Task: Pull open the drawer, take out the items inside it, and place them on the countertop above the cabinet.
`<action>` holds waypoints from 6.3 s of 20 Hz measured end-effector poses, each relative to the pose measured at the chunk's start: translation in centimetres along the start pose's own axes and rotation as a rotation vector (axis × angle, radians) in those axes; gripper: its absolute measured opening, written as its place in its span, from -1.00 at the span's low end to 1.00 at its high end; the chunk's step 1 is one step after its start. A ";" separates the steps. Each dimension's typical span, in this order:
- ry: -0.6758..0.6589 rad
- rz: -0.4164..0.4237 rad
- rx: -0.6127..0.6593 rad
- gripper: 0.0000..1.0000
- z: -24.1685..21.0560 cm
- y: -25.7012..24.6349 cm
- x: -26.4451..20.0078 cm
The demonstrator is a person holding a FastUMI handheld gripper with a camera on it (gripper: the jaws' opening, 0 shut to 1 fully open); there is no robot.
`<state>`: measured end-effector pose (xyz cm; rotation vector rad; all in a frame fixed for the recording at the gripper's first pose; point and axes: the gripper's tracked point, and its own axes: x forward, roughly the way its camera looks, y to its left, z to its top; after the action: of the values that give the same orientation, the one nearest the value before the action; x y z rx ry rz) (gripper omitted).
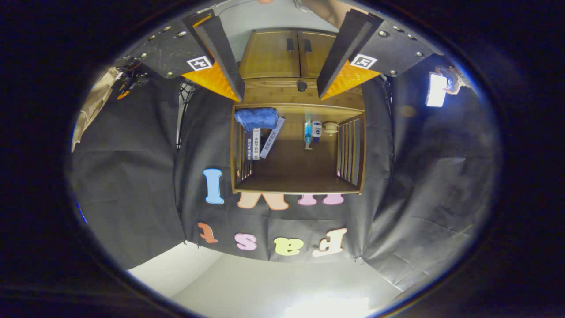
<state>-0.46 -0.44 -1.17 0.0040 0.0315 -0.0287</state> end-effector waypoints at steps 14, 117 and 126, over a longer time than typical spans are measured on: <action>0.046 0.074 -0.041 0.96 -4.8 4.1 9.5; 1.093 0.295 -0.021 -0.23 -20.9 11.0 26.0; 0.928 0.272 0.074 -0.23 -13.6 12.0 32.0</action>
<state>31.47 10.70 -15.73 0.0959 0.9569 0.2463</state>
